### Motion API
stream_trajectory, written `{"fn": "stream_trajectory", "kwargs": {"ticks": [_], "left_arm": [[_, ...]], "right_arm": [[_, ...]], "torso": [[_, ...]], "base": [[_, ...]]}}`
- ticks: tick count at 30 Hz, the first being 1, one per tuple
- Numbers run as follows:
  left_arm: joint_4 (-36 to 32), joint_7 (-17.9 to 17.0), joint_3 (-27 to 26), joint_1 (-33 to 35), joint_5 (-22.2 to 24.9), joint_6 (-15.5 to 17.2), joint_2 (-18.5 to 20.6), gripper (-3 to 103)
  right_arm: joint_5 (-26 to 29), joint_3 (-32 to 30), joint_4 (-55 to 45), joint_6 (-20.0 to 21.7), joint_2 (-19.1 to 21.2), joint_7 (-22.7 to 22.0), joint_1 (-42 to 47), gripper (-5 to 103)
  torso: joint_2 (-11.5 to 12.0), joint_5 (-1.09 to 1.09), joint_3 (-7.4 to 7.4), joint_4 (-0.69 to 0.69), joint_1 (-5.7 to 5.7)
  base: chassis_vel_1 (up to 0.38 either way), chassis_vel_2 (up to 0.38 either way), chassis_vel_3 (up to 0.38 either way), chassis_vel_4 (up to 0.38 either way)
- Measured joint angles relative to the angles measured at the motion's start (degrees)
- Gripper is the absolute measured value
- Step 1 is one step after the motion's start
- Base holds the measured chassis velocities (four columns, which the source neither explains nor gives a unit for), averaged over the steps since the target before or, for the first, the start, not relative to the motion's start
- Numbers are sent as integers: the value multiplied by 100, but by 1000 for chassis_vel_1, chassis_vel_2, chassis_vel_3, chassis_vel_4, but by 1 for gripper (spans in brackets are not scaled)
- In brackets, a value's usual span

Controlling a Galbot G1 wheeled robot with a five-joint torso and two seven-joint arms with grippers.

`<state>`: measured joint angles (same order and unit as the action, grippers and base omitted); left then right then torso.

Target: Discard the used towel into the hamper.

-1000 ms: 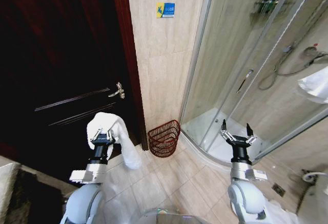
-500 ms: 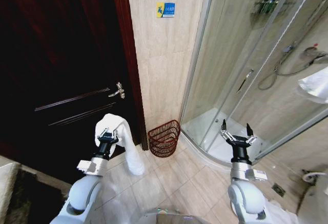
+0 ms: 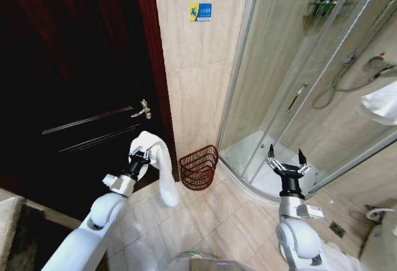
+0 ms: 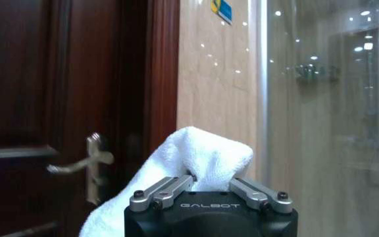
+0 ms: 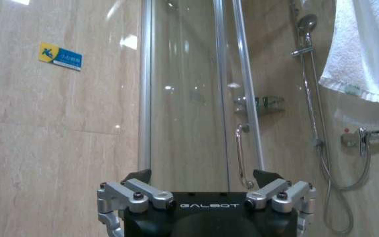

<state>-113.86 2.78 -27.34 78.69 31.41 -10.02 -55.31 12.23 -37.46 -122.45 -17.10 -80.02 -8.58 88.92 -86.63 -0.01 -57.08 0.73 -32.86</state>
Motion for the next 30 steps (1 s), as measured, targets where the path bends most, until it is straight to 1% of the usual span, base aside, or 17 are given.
{"fn": "stream_trajectory", "kwargs": {"ticks": [2, 5, 6, 10, 11, 14, 15, 17, 18, 21, 22, 25, 26, 28, 30], "left_arm": [[86, 41, 94, -44, 19, -33, 19, 4], [333, 125, 393, -201, -3, -118, 30, 4], [333, 125, 393, -201, -3, -118, 30, 4], [758, 125, 829, -567, -64, -128, -26, 4], [758, 125, 829, -567, -64, -128, -26, 4], [1130, 124, 1174, -947, -74, -127, -112, 4], [1130, 124, 1174, -947, -74, -127, -112, 4], [1346, 122, 1400, -1206, -74, -121, -179, 4], [1346, 122, 1400, -1206, -74, -121, -179, 4], [1674, 125, 1765, -1635, -59, -120, -274, 4], [1674, 125, 1765, -1635, -59, -120, -274, 4], [1911, 128, 2044, -2012, -19, -121, -414, 4], [1911, 128, 2044, -2012, -19, -121, -414, 4], [2116, 118, 2214, -2282, -1, -122, -548, 4], [2181, 115, 2260, -2366, 6, -122, -592, 4]], "right_arm": [[0, 1, 0, 0, 0, 0, 0, 100], [0, 0, 0, 0, 0, 0, 0, 100], [0, 0, 0, 0, 0, 0, 0, 100], [0, 0, 0, 0, 0, 0, 0, 100], [0, 0, 0, 0, 0, 0, 0, 100], [0, 0, 0, 0, 0, 0, 0, 100], [0, 0, 0, 0, 0, 0, 0, 100], [0, 0, 0, 0, 0, 0, 0, 100], [0, 0, 0, 0, 0, 0, 0, 100], [0, 0, 0, 0, 0, 0, 0, 100], [0, 0, 0, 0, 0, 0, 0, 100], [0, 0, 0, 0, 0, 0, 0, 100], [0, 0, 0, 0, 0, 0, 0, 100], [0, -1, 0, 0, 0, 0, 0, 100], [0, 0, 0, 0, 0, 0, 0, 100]], "torso": [[0, 0, 0, 0, 0], [0, 0, 0, 1, 0], [0, 0, 0, 1, 0], [0, 1, 1, 1, 0], [0, 1, 1, 1, 0], [0, 0, 1, 0, 0], [0, 0, 1, 0, 0], [0, 1, 0, 0, 0], [0, 1, 0, 0, 0], [0, 2, 0, 0, 0], [0, 2, 0, 0, 0], [0, 2, 0, 0, 0], [0, 2, 0, 0, 0], [0, 2, 0, 0, 0], [0, 2, 0, 0, 0]], "base": [[0, 0, 0, 0], [0, 0, 0, 0], [0, 0, 0, 0], [0, 0, 0, 0], [0, 0, 0, 0], [0, 0, 0, 0], [0, 0, 0, 0], [0, 0, 0, 0], [0, 0, 0, 0], [0, 0, 0, 0], [0, 0, 0, 0], [0, 0, 0, 0], [0, 0, 0, 0], [0, 0, 0, 0], [0, 0, 0, 0]]}}
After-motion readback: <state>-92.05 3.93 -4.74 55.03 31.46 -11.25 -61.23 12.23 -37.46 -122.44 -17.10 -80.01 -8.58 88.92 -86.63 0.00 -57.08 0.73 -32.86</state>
